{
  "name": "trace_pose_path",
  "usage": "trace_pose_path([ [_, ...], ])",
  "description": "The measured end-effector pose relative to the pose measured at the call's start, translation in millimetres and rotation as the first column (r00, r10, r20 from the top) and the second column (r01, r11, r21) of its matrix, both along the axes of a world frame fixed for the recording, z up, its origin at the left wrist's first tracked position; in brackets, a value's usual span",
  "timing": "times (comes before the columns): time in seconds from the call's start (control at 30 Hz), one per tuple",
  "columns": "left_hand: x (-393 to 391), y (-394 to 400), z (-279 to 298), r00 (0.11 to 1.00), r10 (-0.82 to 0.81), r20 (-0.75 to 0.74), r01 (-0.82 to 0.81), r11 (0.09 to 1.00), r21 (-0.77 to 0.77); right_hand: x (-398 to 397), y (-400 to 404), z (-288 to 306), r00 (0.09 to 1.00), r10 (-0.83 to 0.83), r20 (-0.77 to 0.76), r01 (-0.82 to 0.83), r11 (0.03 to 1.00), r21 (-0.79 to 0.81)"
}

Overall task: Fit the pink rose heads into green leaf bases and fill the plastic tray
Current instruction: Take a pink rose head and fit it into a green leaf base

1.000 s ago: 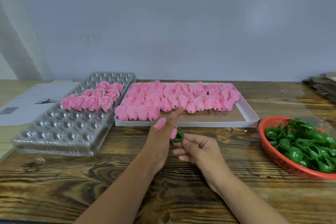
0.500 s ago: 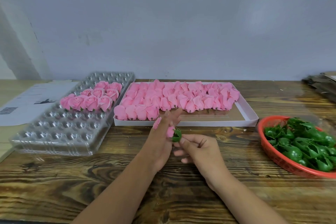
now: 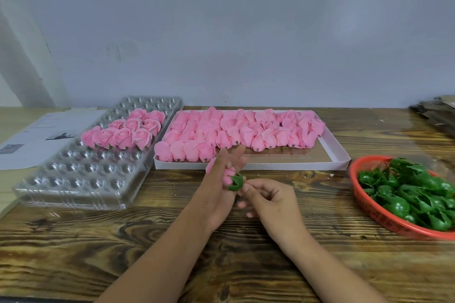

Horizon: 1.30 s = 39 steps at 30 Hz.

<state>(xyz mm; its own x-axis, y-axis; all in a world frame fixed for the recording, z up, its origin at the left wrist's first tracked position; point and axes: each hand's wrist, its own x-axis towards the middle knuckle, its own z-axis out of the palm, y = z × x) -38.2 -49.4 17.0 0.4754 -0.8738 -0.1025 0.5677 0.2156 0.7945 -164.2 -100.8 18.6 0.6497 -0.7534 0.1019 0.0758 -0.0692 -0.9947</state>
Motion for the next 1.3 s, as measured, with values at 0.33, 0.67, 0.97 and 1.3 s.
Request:
trace_pose_path([
  [0.33,-6.2,1.5,1.7,1.0,-0.018,0.013,0.017,1.0,0.022,1.9,0.1,-1.4,1.0,0.007,0.022,-0.006,1.0,-0.007],
  [0.67,-4.8,4.1,1.1,0.998,-0.056,0.017,0.056,0.998,-0.038,4.6,-0.6,-2.1,0.998,0.026,0.056,-0.027,1.0,0.016],
  [0.97,-8.8,2.7,9.6,0.999,0.036,-0.037,-0.037,0.999,-0.029,5.0,-3.0,-9.9,0.997,-0.067,-0.034,0.059,0.98,-0.192],
  [1.3,-4.1,-0.3,0.4,0.999,-0.013,-0.053,0.012,1.0,-0.027,1.8,-3.7,-12.8,0.996,-0.066,-0.058,0.046,0.954,-0.295],
])
